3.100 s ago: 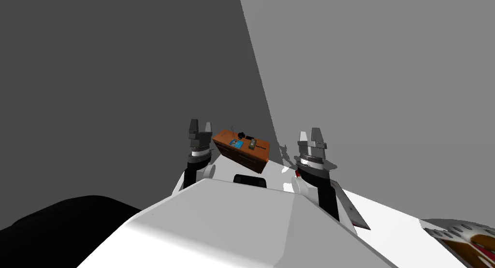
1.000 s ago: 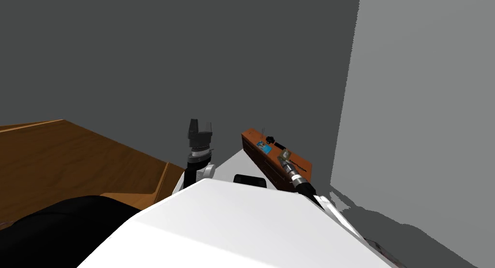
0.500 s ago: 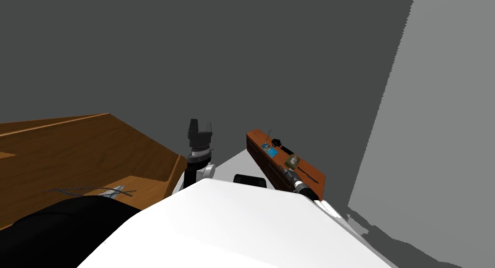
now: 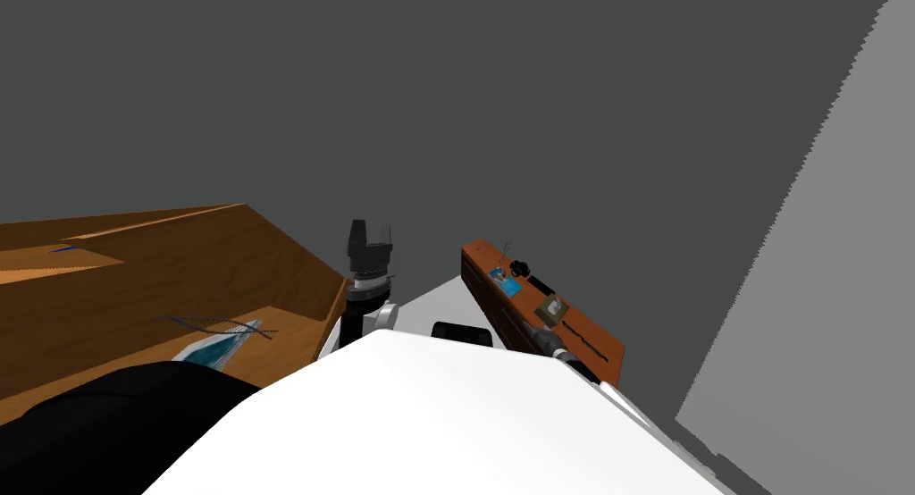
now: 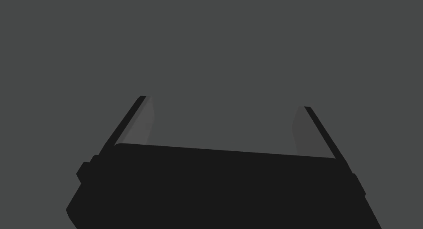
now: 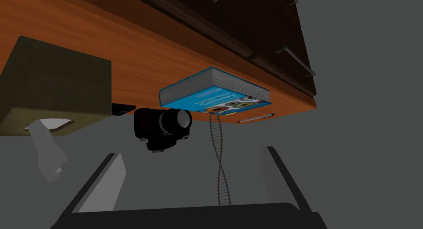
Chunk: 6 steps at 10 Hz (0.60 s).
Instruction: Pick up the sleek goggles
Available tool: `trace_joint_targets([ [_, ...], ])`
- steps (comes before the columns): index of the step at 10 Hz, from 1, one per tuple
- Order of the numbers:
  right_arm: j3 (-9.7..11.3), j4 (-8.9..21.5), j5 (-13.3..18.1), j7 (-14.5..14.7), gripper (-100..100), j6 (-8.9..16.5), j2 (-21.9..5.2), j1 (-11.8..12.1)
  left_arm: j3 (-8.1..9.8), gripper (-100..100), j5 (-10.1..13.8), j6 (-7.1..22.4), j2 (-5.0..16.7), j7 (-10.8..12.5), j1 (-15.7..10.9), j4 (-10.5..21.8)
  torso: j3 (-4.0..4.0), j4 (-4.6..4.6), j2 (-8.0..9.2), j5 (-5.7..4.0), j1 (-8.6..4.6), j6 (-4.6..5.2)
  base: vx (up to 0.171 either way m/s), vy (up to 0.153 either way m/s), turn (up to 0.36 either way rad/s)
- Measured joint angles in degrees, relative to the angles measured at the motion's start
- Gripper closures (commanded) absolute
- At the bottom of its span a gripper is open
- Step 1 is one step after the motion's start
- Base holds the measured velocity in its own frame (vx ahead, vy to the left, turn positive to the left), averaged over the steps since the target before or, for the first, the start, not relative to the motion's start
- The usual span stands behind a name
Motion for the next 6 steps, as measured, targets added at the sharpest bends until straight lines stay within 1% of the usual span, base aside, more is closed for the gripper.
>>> trace_joint_targets([
  [1,0.95,2.16,1.35,0.71,-100,0.88,-1.29,-0.26,0.00,0,0.00,0.00,0.00,0.00,0.00,0.00,-0.01,0.00,-0.03,0.00,-0.05,0.00,0.019,-0.024,0.142],
  [2,1.40,3.88,2.05,1.13,-100,1.35,-1.80,-0.44,0.01,0,0.00,0.00,0.00,0.00,0.01,0.00,-0.01,0.00,-0.01,-0.01,-0.04,0.04,0.011,-0.025,0.235],
  [3,2.30,5.55,2.91,1.52,-100,2.32,-2.94,-0.54,0.00,0,0.00,0.00,0.00,0.00,0.00,0.00,0.01,0.00,0.01,0.00,-0.05,0.00,0.008,-0.035,0.316],
  [4,3.46,7.87,3.96,1.97,-100,3.30,-4.44,-1.17,0.00,0,0.00,0.00,0.00,0.00,0.00,0.00,0.01,0.01,0.01,-0.01,-0.09,0.00,0.010,-0.063,0.299],
  [5,4.88,10.19,5.59,2.79,-100,4.69,-4.93,-1.90,0.01,0,0.00,0.00,0.00,0.00,0.00,0.00,0.01,0.00,0.01,-0.04,-0.18,0.01,0.005,-0.055,0.107],
  [6,5.81,10.70,6.06,3.25,-100,6.17,-5.67,-1.81,0.01,0,0.00,0.00,0.00,0.00,0.01,0.00,0.02,0.00,0.03,-0.03,-0.15,0.06,0.000,-0.044,0.177],
])
